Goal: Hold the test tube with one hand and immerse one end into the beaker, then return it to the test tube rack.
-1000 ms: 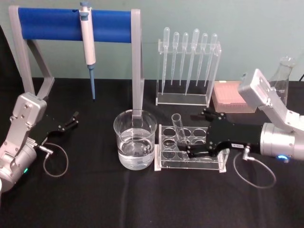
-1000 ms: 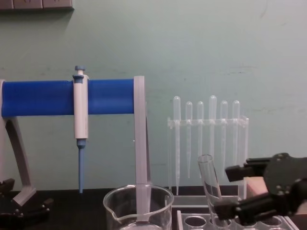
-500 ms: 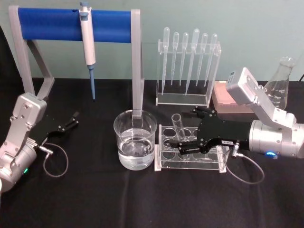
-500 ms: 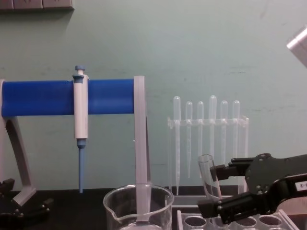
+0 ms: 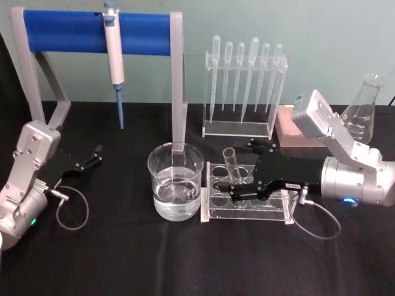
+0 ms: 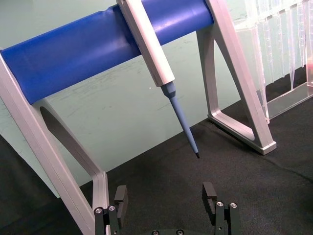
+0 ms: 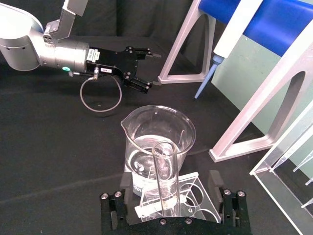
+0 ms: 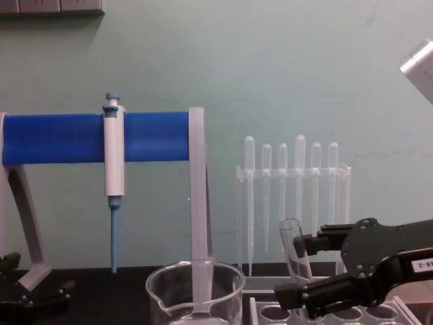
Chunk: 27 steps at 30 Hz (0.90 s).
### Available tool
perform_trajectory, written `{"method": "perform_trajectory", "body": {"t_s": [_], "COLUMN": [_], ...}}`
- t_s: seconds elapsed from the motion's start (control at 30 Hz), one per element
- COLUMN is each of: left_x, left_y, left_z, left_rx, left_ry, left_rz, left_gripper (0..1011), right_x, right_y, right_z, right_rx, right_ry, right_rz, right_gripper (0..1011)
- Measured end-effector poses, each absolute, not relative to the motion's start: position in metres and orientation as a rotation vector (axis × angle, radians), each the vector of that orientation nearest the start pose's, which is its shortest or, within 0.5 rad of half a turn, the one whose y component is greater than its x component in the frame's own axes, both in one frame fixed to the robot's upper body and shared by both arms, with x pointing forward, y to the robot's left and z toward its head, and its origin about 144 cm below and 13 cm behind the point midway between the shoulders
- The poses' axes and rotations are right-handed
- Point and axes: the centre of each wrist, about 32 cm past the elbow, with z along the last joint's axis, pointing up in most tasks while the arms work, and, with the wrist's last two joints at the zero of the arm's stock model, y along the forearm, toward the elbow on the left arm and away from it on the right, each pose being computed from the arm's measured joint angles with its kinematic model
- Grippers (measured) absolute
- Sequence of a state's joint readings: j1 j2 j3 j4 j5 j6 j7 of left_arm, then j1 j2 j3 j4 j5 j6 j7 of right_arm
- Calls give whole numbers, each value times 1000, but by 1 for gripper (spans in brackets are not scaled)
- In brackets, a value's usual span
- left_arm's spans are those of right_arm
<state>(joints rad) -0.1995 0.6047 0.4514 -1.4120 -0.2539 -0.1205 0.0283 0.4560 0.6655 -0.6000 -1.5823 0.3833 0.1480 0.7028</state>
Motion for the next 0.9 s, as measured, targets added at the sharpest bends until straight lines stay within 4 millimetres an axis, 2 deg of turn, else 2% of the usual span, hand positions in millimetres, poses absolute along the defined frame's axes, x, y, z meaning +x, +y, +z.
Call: {"method": "perform_trajectory", "body": {"t_s": [0.2,0.27,0.3,0.4,0.43,0.5,0.63,0.67,0.7,0.77,0.8,0.9], "left_x": [489,489,489,489,489,489,489,489,489,489,489,489], "left_y": [310,310,310,310,310,310,310,310,310,310,310,310], "left_z": [1140,1140,1140,1140,1140,1140,1140,1140,1140,1140,1140,1140], "left_rx": [304,304,304,304,304,304,304,304,304,304,304,304], "left_ry": [-285,-285,-285,-285,-285,-285,-285,-285,-285,-285,-285,-285], "left_rz": [1248,1248,1248,1248,1248,1248,1248,1248,1248,1248,1248,1248], "left_gripper": [1000,1000,1000,1000,1000,1000,1000,1000,1000,1000,1000,1000], "right_x": [528,528,528,528,528,528,528,528,528,528,528,528], "right_y": [-265,-265,-265,-265,-265,-265,-265,-265,-265,-265,-265,-265], "right_z": [1248,1248,1249,1249,1249,1249,1249,1249,1249,1249,1249,1249], "right_rx": [-372,-372,-372,-372,-372,-372,-372,-372,-372,-372,-372,-372], "right_ry": [-180,-179,-179,-179,-179,-179,-179,-179,-179,-178,-178,-178], "right_rz": [-436,-436,-436,-436,-436,-436,-436,-436,-436,-436,-436,-437], "right_gripper": [870,810,748,691,629,592,447,447,367,345,283,228]}}
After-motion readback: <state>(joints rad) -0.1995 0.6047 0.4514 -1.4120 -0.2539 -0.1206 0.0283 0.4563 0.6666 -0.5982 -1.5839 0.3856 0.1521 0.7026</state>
